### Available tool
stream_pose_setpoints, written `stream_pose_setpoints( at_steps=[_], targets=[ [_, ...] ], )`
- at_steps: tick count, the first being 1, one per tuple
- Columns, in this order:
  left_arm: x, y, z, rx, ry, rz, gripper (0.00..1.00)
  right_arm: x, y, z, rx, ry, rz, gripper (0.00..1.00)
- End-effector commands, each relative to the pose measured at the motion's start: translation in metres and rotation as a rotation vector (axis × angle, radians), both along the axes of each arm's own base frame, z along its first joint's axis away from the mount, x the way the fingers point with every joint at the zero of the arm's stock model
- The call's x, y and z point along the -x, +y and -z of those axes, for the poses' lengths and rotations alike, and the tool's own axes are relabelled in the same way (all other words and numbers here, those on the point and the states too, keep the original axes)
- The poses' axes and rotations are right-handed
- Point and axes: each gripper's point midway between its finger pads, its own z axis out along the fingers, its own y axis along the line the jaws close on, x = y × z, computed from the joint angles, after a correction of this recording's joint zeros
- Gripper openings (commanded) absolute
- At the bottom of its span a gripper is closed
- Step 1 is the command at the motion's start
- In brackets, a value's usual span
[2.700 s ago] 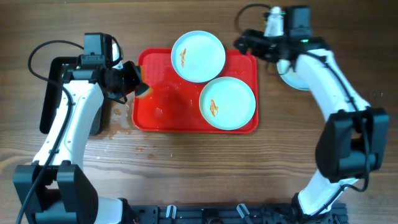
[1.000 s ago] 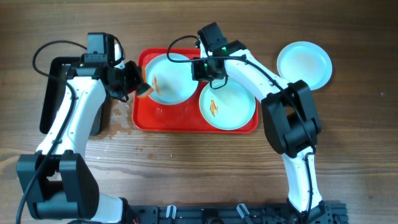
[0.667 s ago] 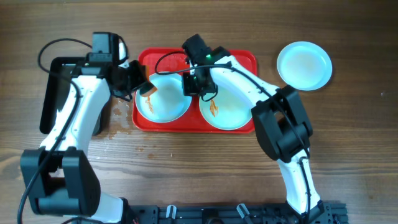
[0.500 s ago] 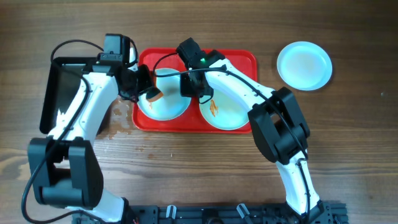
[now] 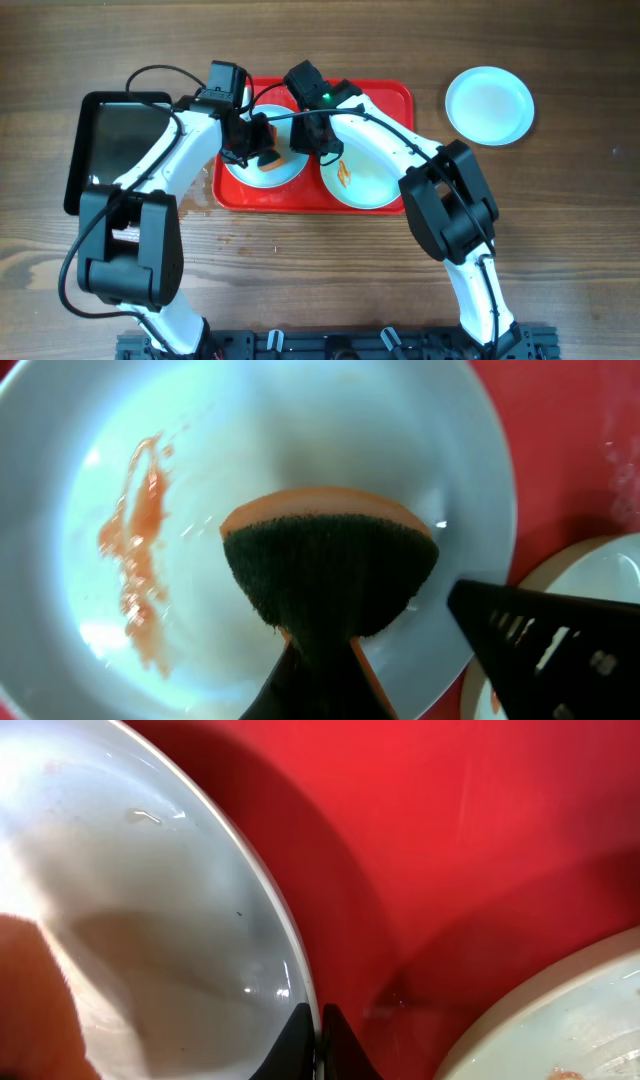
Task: Clean dirty plates on tray and stack at the side
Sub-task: 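Scrub the top plate with the sponge in the left gripper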
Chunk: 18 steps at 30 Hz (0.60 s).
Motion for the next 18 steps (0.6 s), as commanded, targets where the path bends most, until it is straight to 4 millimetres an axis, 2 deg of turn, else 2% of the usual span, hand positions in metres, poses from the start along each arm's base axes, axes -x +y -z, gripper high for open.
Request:
stream_pose_setpoints(
  at_steps=[1,6,9,13,18],
  targets=[
    [-0.006,-0.006,0.009,-0.063,-0.044,0.108,0.04,0.002,0.0,0.006,0.007,0.011,0.014,0.04],
    [-0.004,0.003,0.031,-0.117,0.002,0.097,0.04,0.003,0.0,0.006,0.01,0.015,0.013,0.04],
    [0.001,0.016,0.044,-0.192,0.036,0.083,0.04,0.004,-0.001,0.006,0.012,0.017,0.013,0.04],
    [0.003,0.039,0.048,-0.319,0.05,0.058,0.04,0.004,-0.001,0.006,0.012,0.017,0.012,0.04],
    [-0.002,0.096,0.036,-0.653,0.015,-0.012,0.04,0.004,-0.001,0.006,0.017,0.014,-0.011,0.04]
  ],
)
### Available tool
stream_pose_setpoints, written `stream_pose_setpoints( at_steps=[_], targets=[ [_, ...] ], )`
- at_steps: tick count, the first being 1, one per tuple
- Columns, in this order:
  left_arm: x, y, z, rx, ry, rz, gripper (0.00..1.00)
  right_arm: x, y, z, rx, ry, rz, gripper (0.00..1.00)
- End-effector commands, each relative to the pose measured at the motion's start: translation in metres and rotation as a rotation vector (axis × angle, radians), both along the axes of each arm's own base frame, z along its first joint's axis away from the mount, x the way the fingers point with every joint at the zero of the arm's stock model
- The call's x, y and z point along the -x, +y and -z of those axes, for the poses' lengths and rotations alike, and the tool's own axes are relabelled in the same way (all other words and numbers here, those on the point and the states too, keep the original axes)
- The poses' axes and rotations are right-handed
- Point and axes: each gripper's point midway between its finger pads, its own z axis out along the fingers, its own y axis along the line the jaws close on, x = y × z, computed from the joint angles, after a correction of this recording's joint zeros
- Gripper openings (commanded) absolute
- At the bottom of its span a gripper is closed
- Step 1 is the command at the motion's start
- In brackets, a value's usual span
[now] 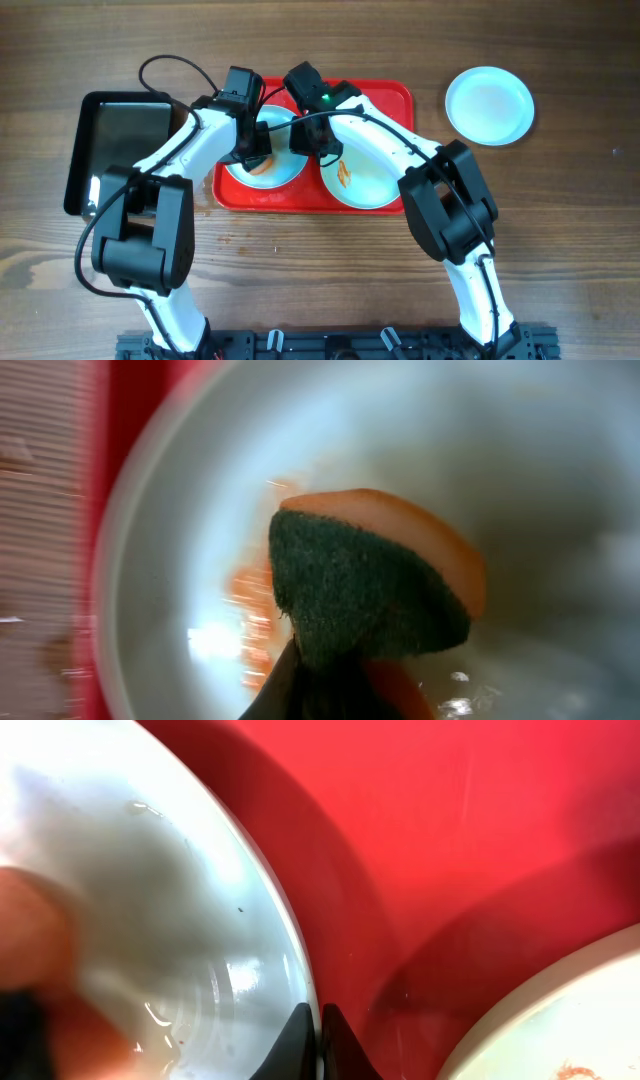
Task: Clean dirty plates on tray and stack at the side
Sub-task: 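Scrub the top plate with the sponge in the left gripper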
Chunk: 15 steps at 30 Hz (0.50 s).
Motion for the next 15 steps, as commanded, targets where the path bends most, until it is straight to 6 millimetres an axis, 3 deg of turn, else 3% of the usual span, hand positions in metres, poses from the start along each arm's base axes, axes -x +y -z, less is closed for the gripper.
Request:
stream_pose_setpoints(
  at_steps=[1,4,6,11,15],
  targets=[
    [-0.002,0.065,0.0,-0.367,-0.023,-0.055,0.04,0.001,-0.002,0.005,0.019,0.004,-0.006,0.04],
    [-0.008,0.082,-0.011,-0.471,-0.079,-0.127,0.04,0.001,-0.002,0.005,0.019,0.004,-0.006,0.04],
    [-0.013,0.076,-0.014,-0.435,-0.092,-0.128,0.04,0.001,-0.002,0.005,0.019,0.004,-0.006,0.04],
    [-0.027,0.043,-0.038,-0.256,-0.154,-0.101,0.04,0.001,-0.002,0.005,0.019,0.005,-0.005,0.04],
    [-0.031,-0.009,-0.061,0.047,-0.192,-0.032,0.04,0.001,-0.002,0.005,0.017,0.003,-0.005,0.04]
  ],
)
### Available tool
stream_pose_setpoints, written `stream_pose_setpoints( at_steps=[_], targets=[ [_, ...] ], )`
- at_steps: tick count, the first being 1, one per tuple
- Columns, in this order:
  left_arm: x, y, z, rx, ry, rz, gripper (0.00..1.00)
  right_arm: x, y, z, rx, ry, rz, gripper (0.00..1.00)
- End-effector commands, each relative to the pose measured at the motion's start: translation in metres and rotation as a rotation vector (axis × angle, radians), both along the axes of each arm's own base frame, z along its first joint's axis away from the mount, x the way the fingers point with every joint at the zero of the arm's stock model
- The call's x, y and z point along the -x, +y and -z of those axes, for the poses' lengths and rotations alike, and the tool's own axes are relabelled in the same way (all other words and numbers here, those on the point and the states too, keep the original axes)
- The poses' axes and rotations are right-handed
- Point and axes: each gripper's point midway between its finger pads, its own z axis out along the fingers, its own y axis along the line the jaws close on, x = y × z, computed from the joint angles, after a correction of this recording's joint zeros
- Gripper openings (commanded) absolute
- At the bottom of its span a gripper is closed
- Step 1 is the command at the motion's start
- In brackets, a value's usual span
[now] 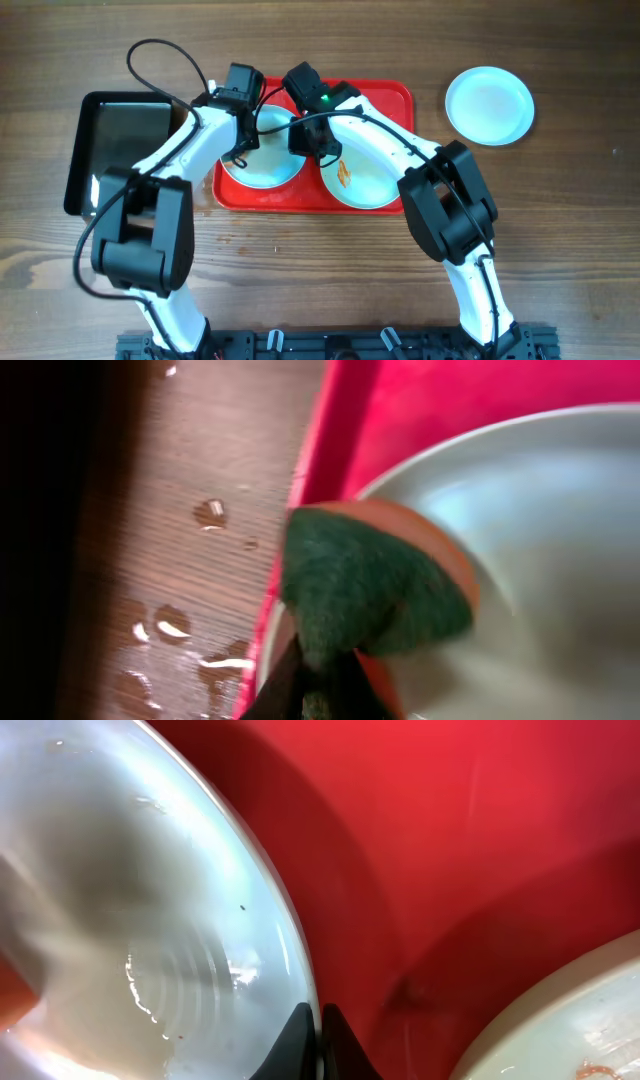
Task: Clean dirty plates on tray and stack at the side
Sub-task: 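Scrub the top plate with the sponge in the left gripper, then lift the scrubbed plate by its rim with the right gripper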
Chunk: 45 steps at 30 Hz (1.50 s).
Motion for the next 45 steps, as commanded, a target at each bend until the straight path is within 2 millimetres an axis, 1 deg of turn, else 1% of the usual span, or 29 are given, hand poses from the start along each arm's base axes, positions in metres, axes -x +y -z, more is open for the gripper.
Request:
stream_pose_setpoints(
  at_steps=[1,2,3,6,9,11,13,14,16,17,18,20,21,23,24,26,28,30,32,33,34,37,39,40,41,42,43,45],
  targets=[
    [-0.015,-0.05,-0.039,0.282,-0.092,0.072,0.04,-0.001,-0.007,0.006,0.033,-0.003,0.003,0.04],
    [-0.014,-0.059,-0.039,0.334,-0.085,0.09,0.04,-0.001,-0.007,0.006,0.034,-0.001,0.005,0.04],
    [-0.014,-0.064,-0.036,0.359,-0.077,0.098,0.04,-0.001,-0.007,0.006,0.034,-0.001,0.005,0.04],
    [-0.012,-0.068,-0.023,0.373,-0.042,0.097,0.04,-0.002,-0.006,0.006,0.032,-0.004,0.005,0.04],
    [-0.009,-0.069,0.005,0.378,0.02,0.068,0.04,-0.002,-0.006,0.006,0.031,-0.005,0.005,0.04],
    [-0.011,-0.075,0.023,0.402,0.042,0.073,0.04,-0.002,-0.006,0.006,0.031,-0.005,0.005,0.04],
    [-0.011,-0.081,0.037,0.435,0.064,0.081,0.04,-0.002,-0.006,0.006,0.031,-0.005,0.005,0.04],
    [-0.01,-0.081,0.041,0.43,0.072,0.079,0.04,-0.002,-0.006,0.006,0.032,-0.004,0.005,0.04],
    [-0.006,-0.065,0.05,0.352,0.091,0.049,0.04,-0.002,-0.006,0.006,0.032,-0.004,0.005,0.04],
    [0.0,-0.043,0.052,0.232,0.108,0.014,0.04,-0.001,-0.006,0.006,0.032,-0.003,0.005,0.04],
    [0.004,-0.027,0.052,0.152,0.119,-0.01,0.04,-0.001,-0.006,0.006,0.032,-0.003,0.005,0.04],
    [0.015,0.015,0.047,-0.046,0.136,-0.101,0.04,-0.001,-0.007,0.006,0.033,-0.002,0.005,0.04],
    [0.019,0.031,0.043,-0.114,0.142,-0.129,0.04,-0.001,-0.007,0.006,0.033,-0.002,0.005,0.04],
    [0.023,0.046,0.04,-0.171,0.152,-0.15,0.04,-0.001,-0.007,0.006,0.034,-0.002,0.006,0.04],
    [0.023,0.05,0.036,-0.175,0.148,-0.16,0.04,-0.002,-0.007,0.006,0.037,-0.003,0.014,0.04],
    [0.021,0.052,0.027,-0.178,0.131,-0.164,0.04,-0.003,-0.009,0.006,0.044,-0.005,0.032,0.04],
    [0.015,0.051,0.009,-0.176,0.09,-0.166,0.04,-0.002,-0.01,0.007,0.049,-0.004,0.032,0.04],
    [0.008,0.05,-0.014,-0.158,0.029,-0.17,0.04,-0.002,-0.01,0.006,0.048,-0.004,0.032,0.04],
    [0.008,0.049,-0.039,-0.139,-0.025,-0.174,0.04,-0.002,-0.01,0.007,0.048,-0.003,0.035,0.04],
    [0.009,0.048,-0.047,-0.125,-0.039,-0.173,0.04,-0.002,-0.01,0.006,0.048,-0.004,0.035,0.04],
    [0.01,0.041,-0.06,-0.074,-0.06,-0.164,0.04,-0.002,-0.01,0.007,0.048,-0.003,0.035,0.04],
    [0.016,0.02,-0.08,0.07,-0.085,-0.13,0.04,-0.009,-0.011,0.002,0.05,-0.029,0.04,0.04],
    [0.02,0.007,-0.087,0.149,-0.082,-0.107,0.04,-0.02,-0.011,-0.013,0.037,-0.07,0.028,0.04],
    [0.022,-0.002,-0.088,0.197,-0.071,-0.092,0.04,-0.027,-0.012,-0.025,0.029,-0.104,0.014,0.04],
    [0.026,-0.009,-0.087,0.24,-0.054,-0.079,0.04,-0.038,-0.016,-0.042,0.03,-0.157,0.006,0.04],
    [0.029,-0.016,-0.086,0.275,-0.035,-0.069,0.04,-0.046,-0.023,-0.057,0.046,-0.201,0.015,0.04],
    [0.032,-0.022,-0.085,0.312,-0.015,-0.058,0.04,-0.057,-0.035,-0.078,0.077,-0.273,0.011,0.04],
    [0.032,-0.024,-0.085,0.318,-0.013,-0.049,0.04,-0.07,-0.057,-0.115,0.157,-0.396,-0.015,0.04]
  ],
)
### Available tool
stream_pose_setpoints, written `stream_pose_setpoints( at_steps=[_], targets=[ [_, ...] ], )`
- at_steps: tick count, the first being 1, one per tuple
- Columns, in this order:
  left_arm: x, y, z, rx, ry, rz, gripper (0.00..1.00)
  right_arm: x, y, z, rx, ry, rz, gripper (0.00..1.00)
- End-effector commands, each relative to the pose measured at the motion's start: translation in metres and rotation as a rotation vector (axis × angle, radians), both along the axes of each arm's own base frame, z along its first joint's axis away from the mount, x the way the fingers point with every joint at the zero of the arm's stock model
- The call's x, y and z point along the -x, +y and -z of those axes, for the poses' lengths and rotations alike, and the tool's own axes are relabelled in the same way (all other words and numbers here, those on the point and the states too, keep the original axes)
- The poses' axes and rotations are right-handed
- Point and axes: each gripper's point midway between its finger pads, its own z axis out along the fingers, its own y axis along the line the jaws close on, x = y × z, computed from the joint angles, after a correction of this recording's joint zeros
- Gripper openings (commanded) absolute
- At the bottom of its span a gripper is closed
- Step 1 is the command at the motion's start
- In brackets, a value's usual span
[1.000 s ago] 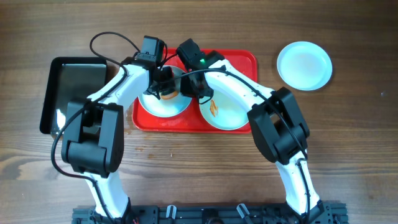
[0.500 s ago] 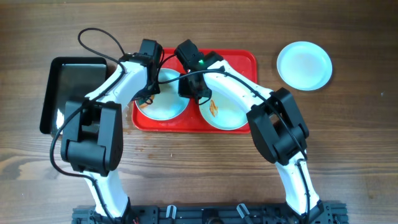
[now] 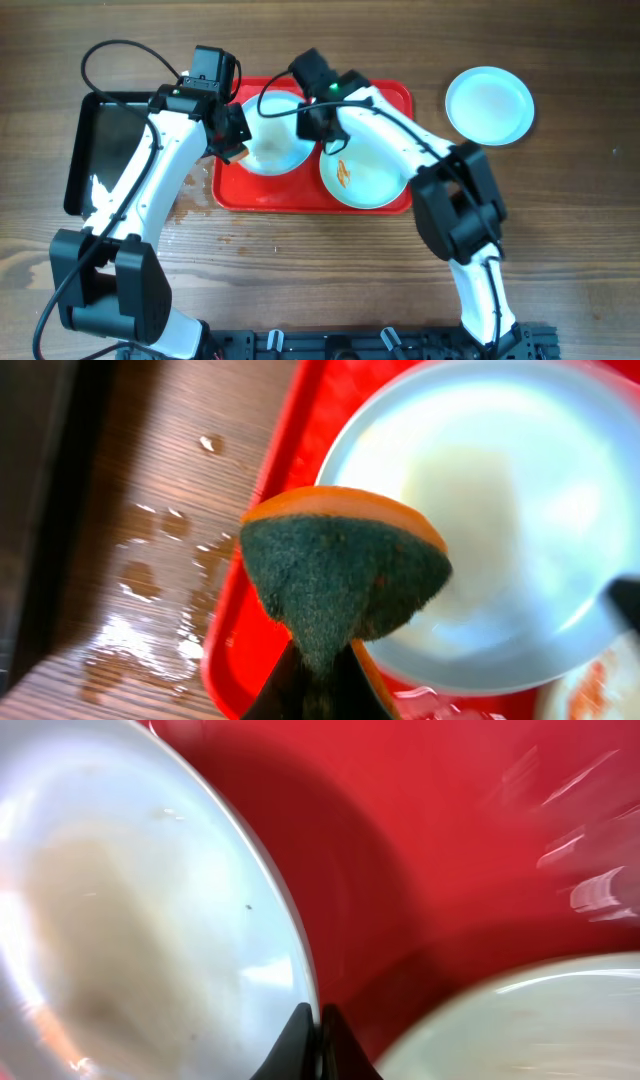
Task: Clean dirty plates on tray and stack at the side
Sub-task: 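Lift the scrubbed plate by its rim with the right gripper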
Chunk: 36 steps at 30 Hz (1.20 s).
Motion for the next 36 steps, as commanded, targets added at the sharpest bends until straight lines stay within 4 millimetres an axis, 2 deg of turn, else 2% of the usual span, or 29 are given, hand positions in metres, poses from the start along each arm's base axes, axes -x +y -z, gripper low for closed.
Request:
stream_pose_setpoints(
  at_steps=[1,4,5,8,10,15,18,21,29,32,33,34,35,36],
  targets=[
    [0.001,-0.013,-0.009,0.079,-0.013,0.022,0.04,-0.037,-0.036,-0.095,0.13,-0.294,-0.035,0.04],
    [0.002,-0.013,-0.009,0.079,-0.013,0.021,0.04,-0.048,-0.073,-0.148,0.326,-0.468,-0.009,0.04],
    [0.001,-0.013,-0.009,0.08,-0.016,0.021,0.04,-0.05,-0.078,-0.16,0.36,-0.504,-0.022,0.04],
    [0.0,-0.014,-0.01,0.08,-0.019,0.021,0.04,-0.053,-0.091,-0.177,0.482,-0.552,-0.08,0.04],
    [-0.001,-0.014,-0.01,0.082,-0.024,0.021,0.04,-0.052,-0.106,-0.186,0.603,-0.577,-0.043,0.04],
    [-0.005,-0.015,-0.011,0.095,-0.041,-0.007,0.04,-0.038,-0.104,-0.216,0.817,-0.679,0.012,0.04],
    [-0.005,-0.015,-0.011,0.095,-0.041,-0.007,0.04,-0.027,-0.09,-0.233,0.933,-0.732,-0.024,0.04],
    [-0.005,-0.015,-0.011,0.095,-0.041,-0.007,0.04,-0.024,-0.084,-0.24,0.967,-0.755,-0.027,0.04],
    [-0.005,-0.015,-0.011,0.095,-0.04,-0.007,0.04,-0.023,-0.084,-0.24,1.004,-0.738,-0.074,0.04],
    [-0.005,-0.015,-0.011,0.094,-0.04,-0.007,0.04,-0.023,-0.086,-0.241,1.104,-0.693,-0.19,0.04],
    [-0.005,-0.015,-0.011,0.095,-0.04,-0.007,0.04,-0.024,-0.081,-0.236,1.053,-0.699,-0.189,0.04],
    [-0.005,-0.015,-0.011,0.095,-0.041,-0.007,0.04,-0.026,-0.064,-0.216,0.944,-0.672,-0.293,0.04],
    [-0.005,-0.015,-0.011,0.095,-0.04,-0.007,0.04,-0.026,-0.056,-0.205,0.918,-0.646,-0.383,0.05],
    [-0.005,-0.015,-0.011,0.095,-0.039,-0.007,0.04,-0.024,-0.068,-0.216,1.015,-0.654,-0.334,0.05]
  ],
)
